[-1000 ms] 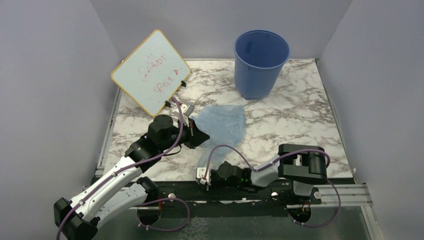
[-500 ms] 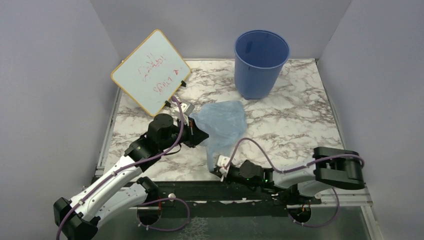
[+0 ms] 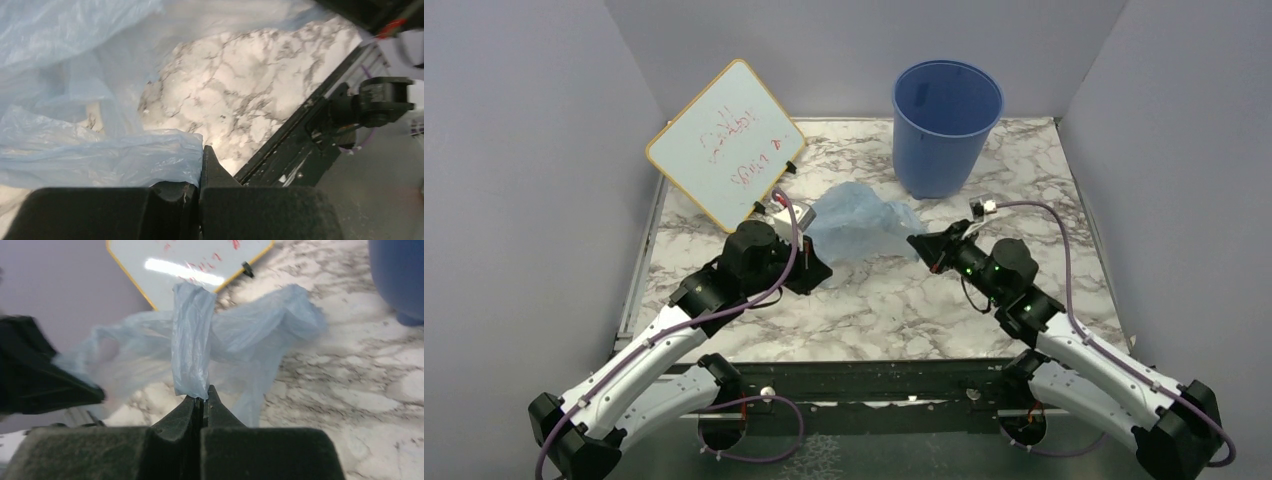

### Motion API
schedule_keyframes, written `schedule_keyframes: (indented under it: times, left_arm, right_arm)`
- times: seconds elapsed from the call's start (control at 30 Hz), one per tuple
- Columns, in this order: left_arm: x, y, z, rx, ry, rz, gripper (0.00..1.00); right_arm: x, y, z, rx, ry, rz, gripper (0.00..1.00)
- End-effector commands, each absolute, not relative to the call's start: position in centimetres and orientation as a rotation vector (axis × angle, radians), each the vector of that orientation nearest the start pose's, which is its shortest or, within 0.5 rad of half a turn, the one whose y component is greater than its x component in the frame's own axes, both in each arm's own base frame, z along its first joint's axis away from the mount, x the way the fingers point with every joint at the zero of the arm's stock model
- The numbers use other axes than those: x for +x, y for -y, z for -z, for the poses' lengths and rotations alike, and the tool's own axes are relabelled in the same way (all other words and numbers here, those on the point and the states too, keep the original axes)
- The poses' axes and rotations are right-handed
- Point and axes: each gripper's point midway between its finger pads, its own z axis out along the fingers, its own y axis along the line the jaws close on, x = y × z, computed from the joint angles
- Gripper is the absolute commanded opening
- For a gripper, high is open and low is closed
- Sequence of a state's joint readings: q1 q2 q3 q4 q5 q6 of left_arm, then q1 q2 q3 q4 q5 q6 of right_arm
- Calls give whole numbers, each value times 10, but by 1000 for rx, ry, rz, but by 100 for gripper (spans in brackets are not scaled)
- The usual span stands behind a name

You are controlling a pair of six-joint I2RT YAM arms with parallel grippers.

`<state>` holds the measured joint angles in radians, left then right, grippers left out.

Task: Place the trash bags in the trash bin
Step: Unfold the trash bag at the center of the board.

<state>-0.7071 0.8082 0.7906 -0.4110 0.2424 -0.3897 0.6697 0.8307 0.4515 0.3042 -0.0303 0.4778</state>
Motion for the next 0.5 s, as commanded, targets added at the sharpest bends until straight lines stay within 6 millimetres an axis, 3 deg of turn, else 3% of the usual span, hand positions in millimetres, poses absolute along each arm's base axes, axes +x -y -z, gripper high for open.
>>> schedule_keyframes:
  times: [0.0,0.23,0.47]
  left_arm:
    - [187,207,-199,450,-2181,737,0]
    - [182,213,-203,461,-2181,796,0]
    - [181,217,-215,417,-2111,861,0]
  right_arm:
    - [226,-238,-264,-195,-1689,-1104,1]
    - [201,-267,-311,-333,-1627,-1383,1]
    - [173,-289,-332,-526,-1558,-1609,1]
